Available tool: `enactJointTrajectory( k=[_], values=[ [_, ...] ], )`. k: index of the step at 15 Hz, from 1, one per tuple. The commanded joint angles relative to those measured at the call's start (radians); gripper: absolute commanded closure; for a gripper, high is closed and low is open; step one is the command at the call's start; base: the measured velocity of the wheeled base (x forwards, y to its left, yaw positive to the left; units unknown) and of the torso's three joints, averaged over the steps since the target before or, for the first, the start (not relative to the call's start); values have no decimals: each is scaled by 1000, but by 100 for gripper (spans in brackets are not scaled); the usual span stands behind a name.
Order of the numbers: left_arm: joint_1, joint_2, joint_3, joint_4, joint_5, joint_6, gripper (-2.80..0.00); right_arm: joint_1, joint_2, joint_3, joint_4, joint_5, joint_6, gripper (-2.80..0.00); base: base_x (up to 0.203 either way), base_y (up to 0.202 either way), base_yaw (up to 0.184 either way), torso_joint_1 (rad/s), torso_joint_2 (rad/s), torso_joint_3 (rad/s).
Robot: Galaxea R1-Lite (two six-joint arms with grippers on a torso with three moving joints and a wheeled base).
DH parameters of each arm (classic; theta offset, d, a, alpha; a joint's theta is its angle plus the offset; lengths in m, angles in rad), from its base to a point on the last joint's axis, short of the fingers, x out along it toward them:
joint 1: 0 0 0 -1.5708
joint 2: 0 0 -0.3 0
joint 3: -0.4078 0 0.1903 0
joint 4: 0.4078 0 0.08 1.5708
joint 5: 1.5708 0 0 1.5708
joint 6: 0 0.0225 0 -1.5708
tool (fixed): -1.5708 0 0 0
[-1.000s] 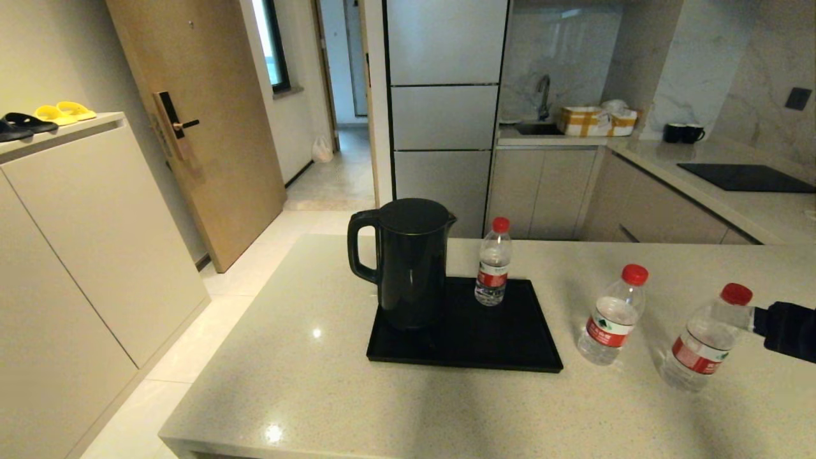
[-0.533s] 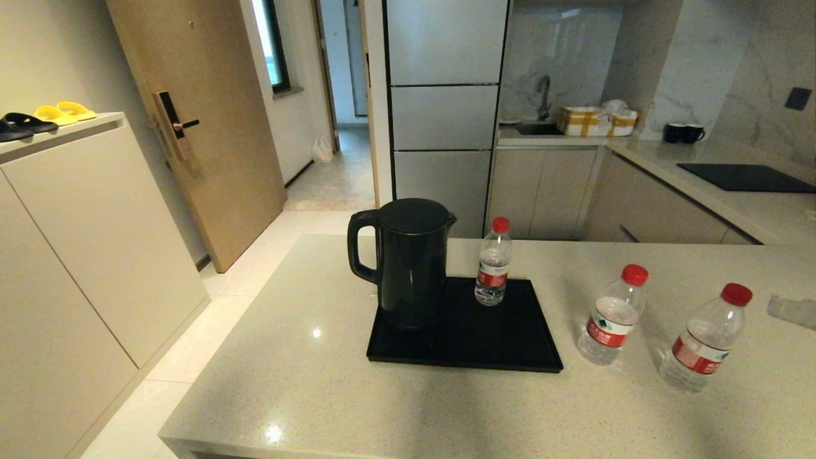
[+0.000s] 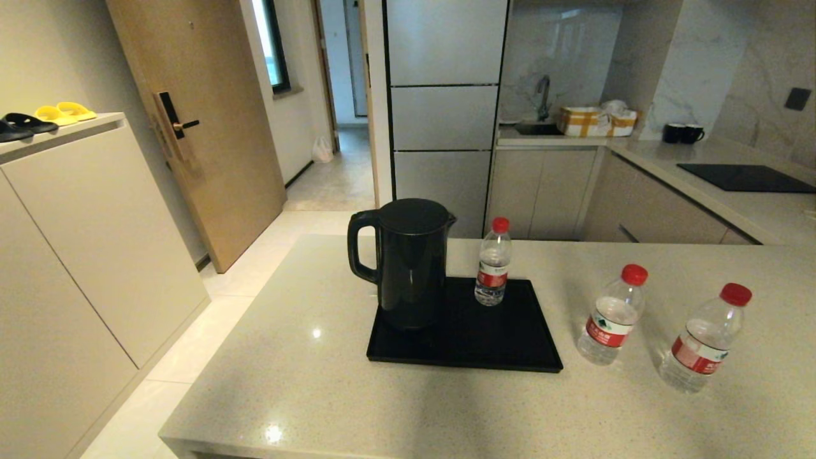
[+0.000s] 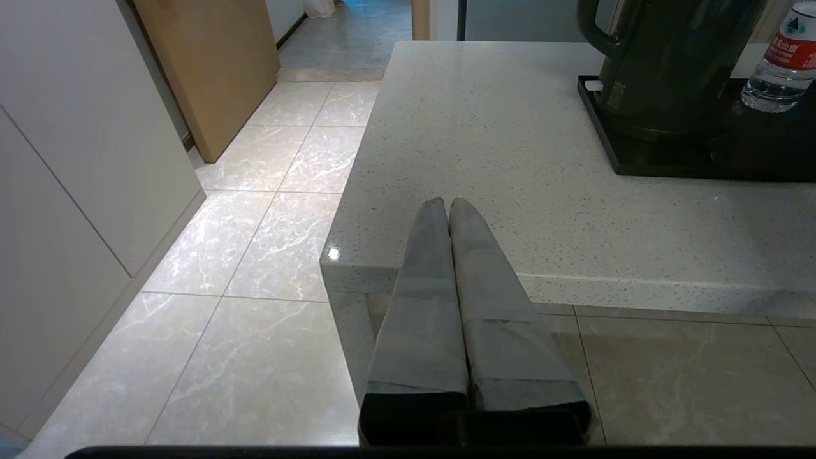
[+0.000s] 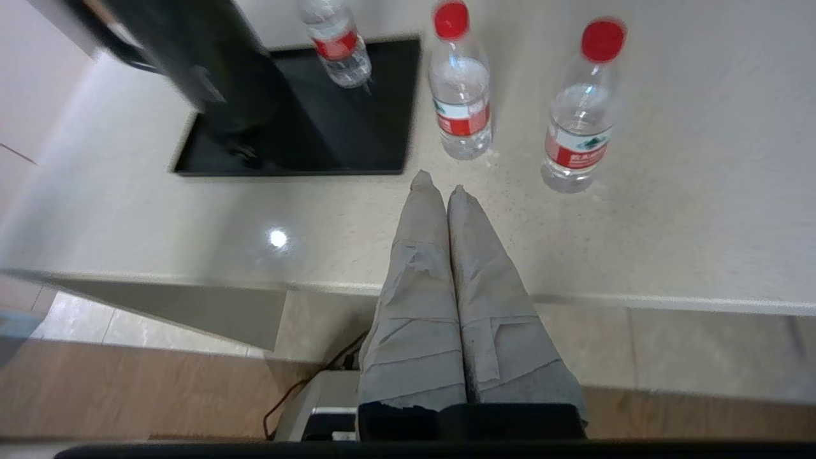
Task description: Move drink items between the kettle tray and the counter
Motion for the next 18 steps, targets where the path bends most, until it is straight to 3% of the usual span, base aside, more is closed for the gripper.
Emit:
enactJointTrajectory(
  k=[1, 3, 6, 9, 11, 14, 16, 18],
  values=[
    [0, -2, 0, 0, 0, 0, 0, 51, -143, -169, 265, 3, -10, 0, 0, 0, 0, 0, 0, 0],
    [0, 0, 1, 0, 0, 0, 0, 122, -235, -213, 413, -9, -16, 0, 0, 0, 0, 0, 0, 0],
    [0, -1, 1, 0, 0, 1, 0, 131, -396, -169, 512, -74, -30, 0, 0, 0, 0, 0, 0, 0],
    [0, -1, -1, 0, 0, 0, 0, 158, -416, -209, 710, -108, -54, 0, 0, 0, 0, 0, 0, 0],
    [0, -2, 1, 0, 0, 1, 0, 210, -461, -151, 621, -150, -68, 0, 0, 0, 0, 0, 0, 0],
    [0, -1, 0, -1, 0, 0, 0, 210, -607, 184, 461, -247, -94, 0, 0, 0, 0, 0, 0, 0],
    [0, 0, 0, 0, 0, 0, 0, 210, -643, 430, 236, -305, -80, 0, 0, 0, 0, 0, 0, 0],
    [0, -1, 1, 0, 0, 0, 0, 210, -660, 699, -98, -342, -82, 0, 0, 0, 0, 0, 0, 0]
  ],
)
